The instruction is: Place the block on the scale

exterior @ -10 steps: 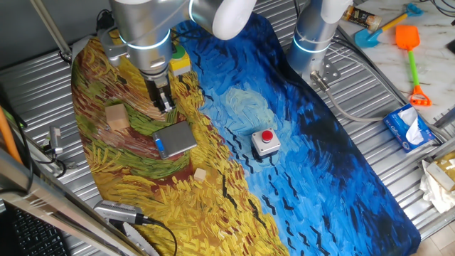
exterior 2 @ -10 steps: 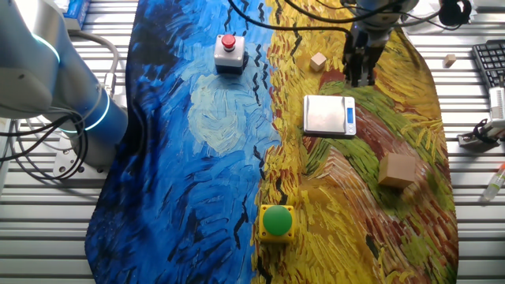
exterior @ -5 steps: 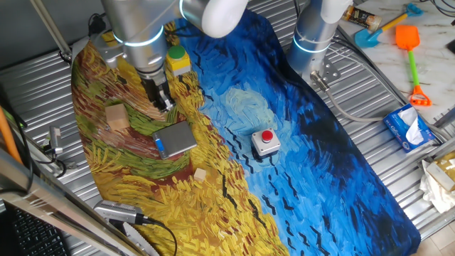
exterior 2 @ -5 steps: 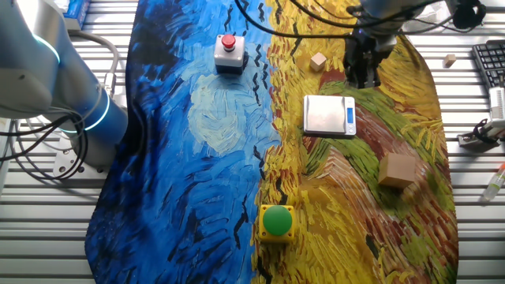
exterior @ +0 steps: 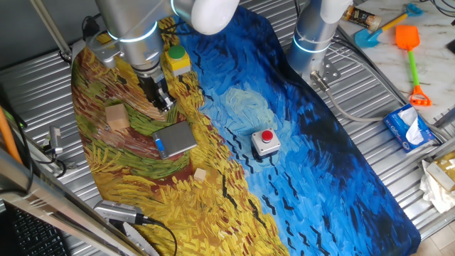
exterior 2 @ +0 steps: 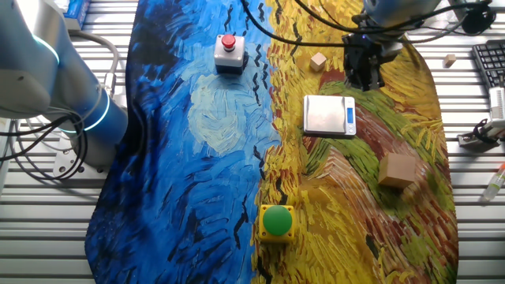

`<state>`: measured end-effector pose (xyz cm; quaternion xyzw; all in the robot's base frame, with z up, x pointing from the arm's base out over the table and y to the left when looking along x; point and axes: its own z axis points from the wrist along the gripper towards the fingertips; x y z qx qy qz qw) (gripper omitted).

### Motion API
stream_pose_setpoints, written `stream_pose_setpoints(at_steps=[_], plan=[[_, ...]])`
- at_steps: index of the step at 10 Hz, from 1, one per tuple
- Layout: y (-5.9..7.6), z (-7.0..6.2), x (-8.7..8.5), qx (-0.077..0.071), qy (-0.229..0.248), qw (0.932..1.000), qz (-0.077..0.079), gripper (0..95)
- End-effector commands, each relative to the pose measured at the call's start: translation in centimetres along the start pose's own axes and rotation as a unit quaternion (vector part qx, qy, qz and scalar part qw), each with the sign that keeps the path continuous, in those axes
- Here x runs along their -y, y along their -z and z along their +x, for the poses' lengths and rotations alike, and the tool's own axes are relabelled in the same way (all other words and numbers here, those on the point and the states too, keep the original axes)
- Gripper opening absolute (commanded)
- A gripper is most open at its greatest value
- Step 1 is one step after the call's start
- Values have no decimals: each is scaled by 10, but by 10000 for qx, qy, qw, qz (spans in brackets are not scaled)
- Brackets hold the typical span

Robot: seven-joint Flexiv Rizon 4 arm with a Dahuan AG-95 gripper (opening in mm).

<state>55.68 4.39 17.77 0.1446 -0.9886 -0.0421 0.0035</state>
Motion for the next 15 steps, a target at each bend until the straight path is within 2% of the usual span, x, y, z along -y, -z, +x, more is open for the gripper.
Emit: stream_pose_setpoints(at_steps=[1, 9, 11, 15], plan=[[0, 1, 0, -31, 72, 10000, -39, 0], [0, 1, 0, -45, 107, 9999, -94, 0], [-3, -3, -6, -32, 25, 9999, -118, 0], [-8, -8, -29, -32, -153, 9999, -60, 0]])
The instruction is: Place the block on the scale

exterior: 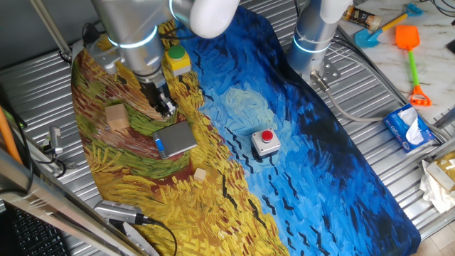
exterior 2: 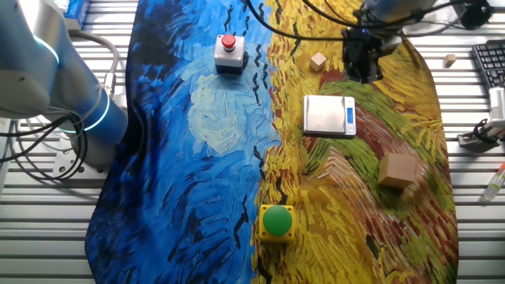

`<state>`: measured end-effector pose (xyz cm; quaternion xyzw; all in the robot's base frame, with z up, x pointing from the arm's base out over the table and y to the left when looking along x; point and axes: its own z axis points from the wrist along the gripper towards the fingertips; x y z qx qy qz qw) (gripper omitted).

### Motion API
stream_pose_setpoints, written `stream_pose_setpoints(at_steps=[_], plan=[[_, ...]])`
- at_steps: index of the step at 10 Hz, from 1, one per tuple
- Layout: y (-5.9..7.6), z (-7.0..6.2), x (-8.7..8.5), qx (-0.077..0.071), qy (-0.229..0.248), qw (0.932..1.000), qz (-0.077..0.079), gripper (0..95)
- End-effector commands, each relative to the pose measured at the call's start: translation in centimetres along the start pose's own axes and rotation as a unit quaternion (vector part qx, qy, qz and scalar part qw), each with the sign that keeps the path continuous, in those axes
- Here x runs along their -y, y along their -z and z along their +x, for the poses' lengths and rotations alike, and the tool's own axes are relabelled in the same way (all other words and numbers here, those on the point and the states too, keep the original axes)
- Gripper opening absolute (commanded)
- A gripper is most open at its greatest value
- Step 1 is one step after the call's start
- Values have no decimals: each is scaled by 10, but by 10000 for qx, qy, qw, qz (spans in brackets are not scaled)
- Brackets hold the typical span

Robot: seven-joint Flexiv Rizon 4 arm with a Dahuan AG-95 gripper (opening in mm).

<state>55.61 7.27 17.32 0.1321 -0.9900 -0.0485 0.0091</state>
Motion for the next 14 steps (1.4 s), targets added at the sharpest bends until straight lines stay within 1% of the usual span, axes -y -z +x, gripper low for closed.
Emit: stream_pose_setpoints(at_steps=[1, 2, 3, 4, 5, 6, 7, 8, 9, 10, 12, 13, 14], plan=[[-4, -1, -12, 7, -96, 9999, 37, 0], [-5, -1, -21, 6, -145, 9999, 46, 0], [-10, -3, -36, 36, -248, 9997, 63, 0], [-16, -5, -50, 62, -336, 9994, 86, 0], [-24, -7, -63, 134, -429, 9989, 100, 0], [-29, -8, -70, 192, -463, 9987, 79, 0], [-33, -9, -76, 210, -501, 9985, 68, 0], [-40, -13, -88, 188, -620, 9979, -39, 0], [-44, -14, -94, 103, -456, 9989, -55, 0], [-46, -14, -97, 79, -414, 9991, -58, 0], [-56, -15, -97, 69, -188, 9998, -34, 380], [-60, -15, -97, 75, -129, 9999, -36, 380], [-65, -14, -96, 80, -100, 9999, -34, 570]])
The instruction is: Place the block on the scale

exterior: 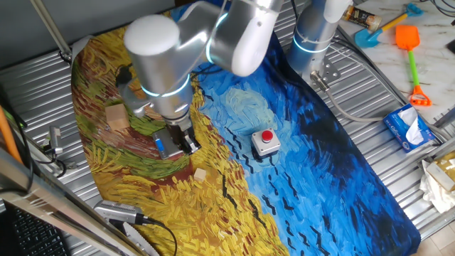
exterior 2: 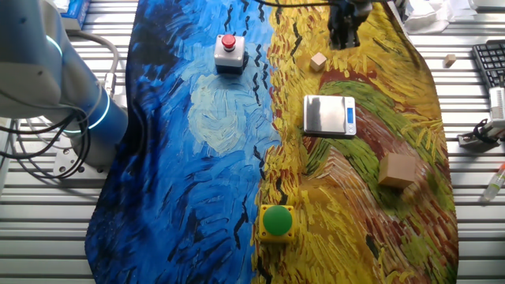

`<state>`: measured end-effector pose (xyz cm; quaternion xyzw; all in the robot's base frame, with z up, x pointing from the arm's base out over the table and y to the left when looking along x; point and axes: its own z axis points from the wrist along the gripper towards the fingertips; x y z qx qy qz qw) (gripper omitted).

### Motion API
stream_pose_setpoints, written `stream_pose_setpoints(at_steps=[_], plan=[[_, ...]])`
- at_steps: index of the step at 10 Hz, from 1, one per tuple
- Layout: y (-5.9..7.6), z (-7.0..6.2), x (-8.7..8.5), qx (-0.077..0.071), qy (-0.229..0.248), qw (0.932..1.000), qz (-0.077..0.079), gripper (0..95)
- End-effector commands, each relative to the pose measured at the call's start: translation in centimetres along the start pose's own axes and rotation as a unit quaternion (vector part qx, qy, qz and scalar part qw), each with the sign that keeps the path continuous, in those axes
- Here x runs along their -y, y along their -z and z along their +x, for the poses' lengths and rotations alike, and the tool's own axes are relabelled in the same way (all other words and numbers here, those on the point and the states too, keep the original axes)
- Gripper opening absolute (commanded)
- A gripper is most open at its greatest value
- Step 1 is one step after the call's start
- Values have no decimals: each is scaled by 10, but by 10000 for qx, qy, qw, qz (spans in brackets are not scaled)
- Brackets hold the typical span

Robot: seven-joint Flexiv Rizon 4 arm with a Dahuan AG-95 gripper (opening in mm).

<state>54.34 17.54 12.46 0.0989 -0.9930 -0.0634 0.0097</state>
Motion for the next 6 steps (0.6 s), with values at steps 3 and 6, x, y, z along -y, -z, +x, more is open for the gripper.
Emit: stream_pose_setpoints(at_steps=[3, 6], plan=[[-14, 0, -3, 47, 142, 9998, 141, 570], [-24, -1, -11, 50, 83, 9999, 140, 570]])
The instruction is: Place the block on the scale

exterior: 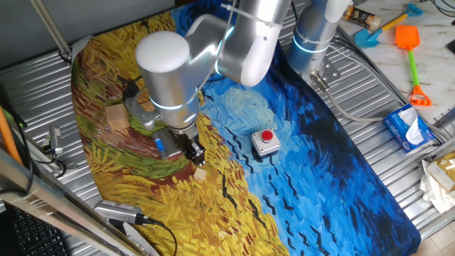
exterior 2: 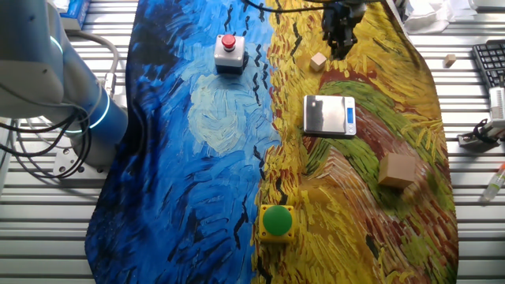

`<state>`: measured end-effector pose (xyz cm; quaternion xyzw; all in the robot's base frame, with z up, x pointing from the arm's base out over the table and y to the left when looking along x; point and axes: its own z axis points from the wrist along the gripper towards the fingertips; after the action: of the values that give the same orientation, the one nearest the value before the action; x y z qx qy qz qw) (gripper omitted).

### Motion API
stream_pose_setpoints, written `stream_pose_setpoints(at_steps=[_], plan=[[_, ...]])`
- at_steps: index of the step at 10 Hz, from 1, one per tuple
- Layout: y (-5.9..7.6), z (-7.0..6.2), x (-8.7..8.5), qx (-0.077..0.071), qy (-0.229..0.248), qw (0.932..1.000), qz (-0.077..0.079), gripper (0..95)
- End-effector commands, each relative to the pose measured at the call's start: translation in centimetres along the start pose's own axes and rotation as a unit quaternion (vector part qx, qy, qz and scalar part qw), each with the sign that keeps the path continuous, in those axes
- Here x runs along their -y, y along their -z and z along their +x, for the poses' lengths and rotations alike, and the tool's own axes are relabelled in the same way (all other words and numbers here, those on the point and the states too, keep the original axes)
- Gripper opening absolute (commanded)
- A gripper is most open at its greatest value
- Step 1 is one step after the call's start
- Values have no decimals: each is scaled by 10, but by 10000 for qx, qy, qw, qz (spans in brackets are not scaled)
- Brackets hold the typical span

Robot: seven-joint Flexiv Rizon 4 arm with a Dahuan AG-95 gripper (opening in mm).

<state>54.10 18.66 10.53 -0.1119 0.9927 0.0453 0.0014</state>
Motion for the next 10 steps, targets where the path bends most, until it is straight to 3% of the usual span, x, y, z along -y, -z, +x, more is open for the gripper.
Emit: stream_pose_setpoints(at_steps=[1, 7, 8, 10], plan=[[-6, -1, -4, -34, -66, 10000, -45, 570], [-24, 1, -9, 0, -133, 9999, -14, 570], [-29, 2, -10, 8, -129, 9999, -7, 380], [-35, 3, -11, 38, -137, 9999, 8, 380]])
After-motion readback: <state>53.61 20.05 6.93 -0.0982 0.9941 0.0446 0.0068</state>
